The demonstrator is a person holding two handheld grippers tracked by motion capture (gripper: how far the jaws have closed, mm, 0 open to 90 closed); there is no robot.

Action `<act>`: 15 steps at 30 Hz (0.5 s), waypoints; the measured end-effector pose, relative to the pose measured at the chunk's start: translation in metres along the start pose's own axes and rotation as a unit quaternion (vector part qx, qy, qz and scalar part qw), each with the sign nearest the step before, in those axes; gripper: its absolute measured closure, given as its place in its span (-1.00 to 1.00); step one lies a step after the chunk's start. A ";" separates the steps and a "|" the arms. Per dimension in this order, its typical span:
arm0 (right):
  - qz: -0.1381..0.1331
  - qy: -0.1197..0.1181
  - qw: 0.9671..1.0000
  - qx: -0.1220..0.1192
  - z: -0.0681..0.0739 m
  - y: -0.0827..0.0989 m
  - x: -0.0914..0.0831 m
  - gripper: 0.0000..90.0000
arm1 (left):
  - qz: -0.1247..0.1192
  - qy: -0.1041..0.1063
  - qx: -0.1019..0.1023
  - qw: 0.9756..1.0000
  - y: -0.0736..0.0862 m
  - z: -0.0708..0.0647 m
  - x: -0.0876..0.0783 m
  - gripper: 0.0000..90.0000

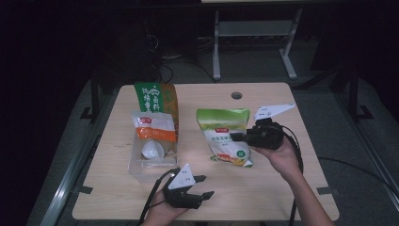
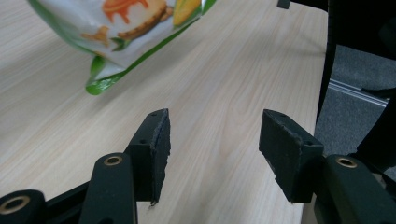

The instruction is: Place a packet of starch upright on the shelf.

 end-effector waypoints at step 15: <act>-0.005 -0.032 0.999 -0.039 0.029 -0.039 0.027 0.94 | -0.005 0.013 0.017 1.000 0.004 -0.016 -0.012 -0.08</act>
Point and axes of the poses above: each handheld gripper's, and its own axes: x roughly forward along the jaws, y roughly out of its underside, z roughly to its left, the point moved 4 cm from there along x, roughly forward along the jaws, and after that the axes turned 1 degree about y, right-handed, at the moved point
